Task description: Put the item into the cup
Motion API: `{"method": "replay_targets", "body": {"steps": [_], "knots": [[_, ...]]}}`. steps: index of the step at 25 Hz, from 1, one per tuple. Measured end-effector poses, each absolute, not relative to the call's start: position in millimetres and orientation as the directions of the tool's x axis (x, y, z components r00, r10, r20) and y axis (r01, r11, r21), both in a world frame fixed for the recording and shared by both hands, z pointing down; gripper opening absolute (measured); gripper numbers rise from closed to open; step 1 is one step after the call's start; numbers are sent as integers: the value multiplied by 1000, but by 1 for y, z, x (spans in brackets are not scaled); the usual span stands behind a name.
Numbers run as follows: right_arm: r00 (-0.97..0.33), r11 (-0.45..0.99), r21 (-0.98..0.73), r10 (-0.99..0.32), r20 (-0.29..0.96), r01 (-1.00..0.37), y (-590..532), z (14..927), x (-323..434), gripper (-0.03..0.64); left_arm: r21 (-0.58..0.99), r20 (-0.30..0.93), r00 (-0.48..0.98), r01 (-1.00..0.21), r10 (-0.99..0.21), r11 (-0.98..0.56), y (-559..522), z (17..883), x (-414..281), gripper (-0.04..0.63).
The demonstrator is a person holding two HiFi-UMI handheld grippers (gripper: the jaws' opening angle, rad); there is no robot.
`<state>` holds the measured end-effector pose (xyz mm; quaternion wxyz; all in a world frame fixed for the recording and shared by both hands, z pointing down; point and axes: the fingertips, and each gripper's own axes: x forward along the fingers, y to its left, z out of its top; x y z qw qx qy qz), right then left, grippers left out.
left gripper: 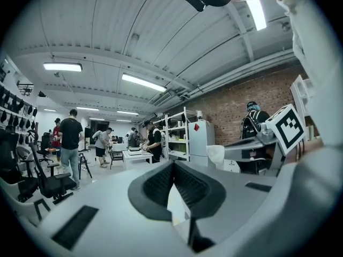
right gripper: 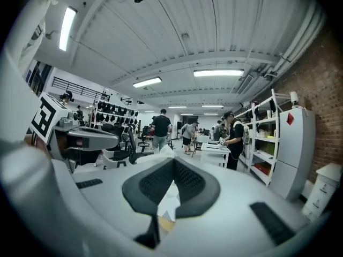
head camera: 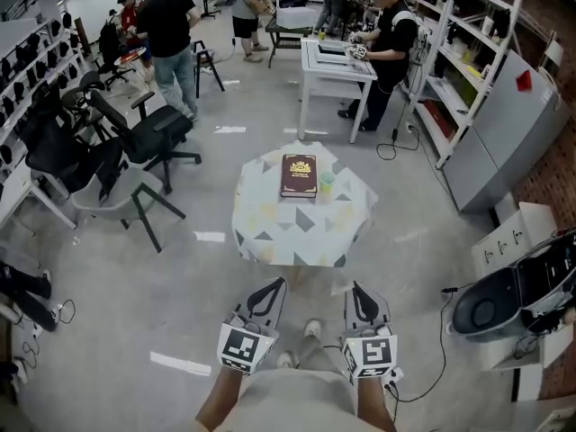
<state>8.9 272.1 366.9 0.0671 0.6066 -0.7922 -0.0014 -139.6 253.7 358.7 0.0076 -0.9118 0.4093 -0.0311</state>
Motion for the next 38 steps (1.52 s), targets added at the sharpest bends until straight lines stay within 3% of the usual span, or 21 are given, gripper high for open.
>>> {"method": "replay_targets", "body": {"steps": [38], "knots": [[-388, 389, -1, -918, 84, -921, 95, 378, 113, 5, -80, 140, 541, -829, -829, -554, 105, 367, -38, 12]]}}
